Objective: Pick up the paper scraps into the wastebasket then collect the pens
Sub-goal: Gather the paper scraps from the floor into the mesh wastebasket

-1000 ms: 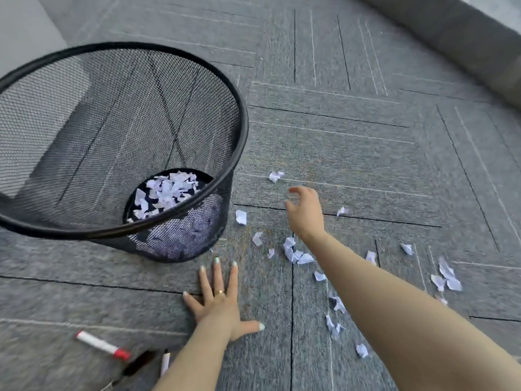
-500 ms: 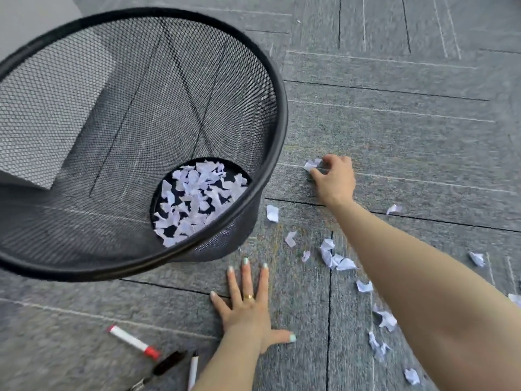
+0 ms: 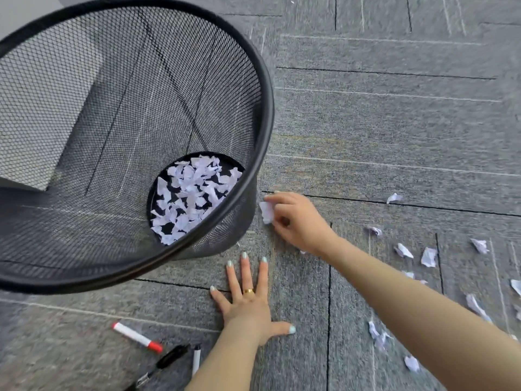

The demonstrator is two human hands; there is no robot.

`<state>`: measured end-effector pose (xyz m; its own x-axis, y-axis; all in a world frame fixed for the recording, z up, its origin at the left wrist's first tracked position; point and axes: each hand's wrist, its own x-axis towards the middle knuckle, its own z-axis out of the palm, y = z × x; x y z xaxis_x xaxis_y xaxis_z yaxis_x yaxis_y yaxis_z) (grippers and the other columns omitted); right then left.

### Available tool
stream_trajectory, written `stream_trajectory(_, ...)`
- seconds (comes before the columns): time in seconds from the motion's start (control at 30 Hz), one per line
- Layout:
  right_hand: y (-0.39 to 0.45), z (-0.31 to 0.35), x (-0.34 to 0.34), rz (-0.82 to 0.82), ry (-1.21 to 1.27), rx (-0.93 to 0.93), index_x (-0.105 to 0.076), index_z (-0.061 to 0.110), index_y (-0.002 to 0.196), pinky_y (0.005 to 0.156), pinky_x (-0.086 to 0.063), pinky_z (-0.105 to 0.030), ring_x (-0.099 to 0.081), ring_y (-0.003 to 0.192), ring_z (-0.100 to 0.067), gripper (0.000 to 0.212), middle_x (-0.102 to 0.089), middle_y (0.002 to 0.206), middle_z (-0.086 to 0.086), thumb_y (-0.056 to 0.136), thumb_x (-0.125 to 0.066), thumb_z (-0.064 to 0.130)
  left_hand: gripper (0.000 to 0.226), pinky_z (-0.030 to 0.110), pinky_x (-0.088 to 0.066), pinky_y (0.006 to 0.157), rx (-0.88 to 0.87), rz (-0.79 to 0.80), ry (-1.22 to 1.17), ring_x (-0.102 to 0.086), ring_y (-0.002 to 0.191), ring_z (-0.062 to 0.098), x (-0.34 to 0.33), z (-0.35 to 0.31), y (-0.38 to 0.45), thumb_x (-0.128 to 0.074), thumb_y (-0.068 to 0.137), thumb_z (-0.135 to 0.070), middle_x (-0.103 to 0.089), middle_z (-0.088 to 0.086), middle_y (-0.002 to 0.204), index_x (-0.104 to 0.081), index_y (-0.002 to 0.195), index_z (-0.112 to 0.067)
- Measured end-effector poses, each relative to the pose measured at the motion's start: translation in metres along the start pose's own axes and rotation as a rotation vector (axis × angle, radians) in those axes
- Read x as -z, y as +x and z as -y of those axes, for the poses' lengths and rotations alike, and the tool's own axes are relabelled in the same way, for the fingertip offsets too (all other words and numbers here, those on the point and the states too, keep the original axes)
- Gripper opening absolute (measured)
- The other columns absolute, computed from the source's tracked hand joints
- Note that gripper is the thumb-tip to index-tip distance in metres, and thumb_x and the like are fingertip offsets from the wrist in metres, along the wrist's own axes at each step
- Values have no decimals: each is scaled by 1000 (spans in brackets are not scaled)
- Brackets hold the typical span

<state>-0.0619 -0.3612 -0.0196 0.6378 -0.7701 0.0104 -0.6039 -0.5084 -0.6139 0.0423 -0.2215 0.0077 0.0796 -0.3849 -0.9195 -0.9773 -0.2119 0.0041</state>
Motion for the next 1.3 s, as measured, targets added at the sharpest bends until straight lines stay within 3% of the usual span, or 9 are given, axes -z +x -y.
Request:
stream_trajectory(0.2, 10, 12, -4, 88, -183, 19, -59, 9, 82, 75, -44, -34, -58, 85, -24, 9, -62, 91, -5, 85, -52, 9, 123, 71, 7, 101, -3, -25, -21, 46, 122, 42, 0, 1, -1, -52, 70, -75, 60, 11, 121, 51, 114, -24)
stream_trajectory(0.3, -2, 13, 15, -58, -57, -191, -53, 15, 72, 81, -47, -34, -53, 73, -14, 15, -57, 80, 3, 88, -54, 15, 123, 71, 6, 101, -13, -43, -26, 46, 123, 42, 0, 2, -1, -52, 69, -75, 60, 11, 121, 50, 114, -24)
stream_trajectory(0.4, -31, 18, 24, -30, -241, -159, -52, 22, 72, 115, -14, -44, -57, 84, -8, 15, -61, 87, 9, 86, -56, 19, 124, 71, 6, 101, -21, -63, -37, 46, 122, 42, -2, 2, -1, -53, 69, -75, 60, 11, 121, 50, 115, -24)
stream_trajectory(0.47, -45, 23, 17, 129, -315, -105, -56, 17, 75, 113, 9, -42, -60, 91, -9, 10, -62, 93, 8, 85, -54, 16, 124, 71, 7, 102, -26, -90, -47, 46, 123, 41, -4, 2, -1, -53, 68, -75, 60, 10, 120, 49, 117, -24)
stream_trajectory(0.7, -45, 41, 7, 177, -248, -116, -58, 8, 79, 91, -46, -32, -45, 83, -14, 12, -55, 92, -3, 88, -51, 3, 128, 71, 8, 103, -45, -194, -58, 42, 127, 40, -9, 4, -4, -56, 65, -76, 53, 10, 134, 42, 131, -24)
stream_trajectory(0.93, -75, 69, 90, -210, 202, -440, -54, 13, 73, 58, -42, -13, -50, 65, -9, 18, -56, 76, 0, 88, -58, 22, 127, 64, 5, 107, -87, -367, -66, 33, 134, 39, -21, 5, -10, -58, 66, -73, 42, 11, 143, 35, 137, -23)
stream_trajectory(1.1, -20, 145, 176, -730, 368, -146, -39, 25, 60, 54, -31, -11, -36, 55, 2, 33, -42, 59, 13, 84, -61, 26, 108, 51, -5, 116, -146, -449, -147, 14, 142, 34, -25, -6, -25, -64, 79, -49, 29, 9, 152, 14, 147, -20)
stream_trajectory(1.23, 19, 202, 176, -281, -97, 76, -51, 23, 72, 82, -34, -29, -57, 87, -13, 14, -61, 85, 4, 86, -50, 23, 85, 46, -17, 115, -245, -575, -211, -5, 144, 31, -28, -19, -40, -59, 86, -38, 18, 5, 156, -2, 149, -26)
stream_trajectory(1.3, 26, 213, 170, 22, -334, 48, -60, 28, 99, 92, -23, -36, -54, 97, -15, 32, -61, 100, 8, 85, -39, 7, 77, 44, -18, 115, -267, -625, -261, -10, 144, 29, -28, -22, -44, -57, 88, -35, 5, 4, 158, -10, 148, -26)
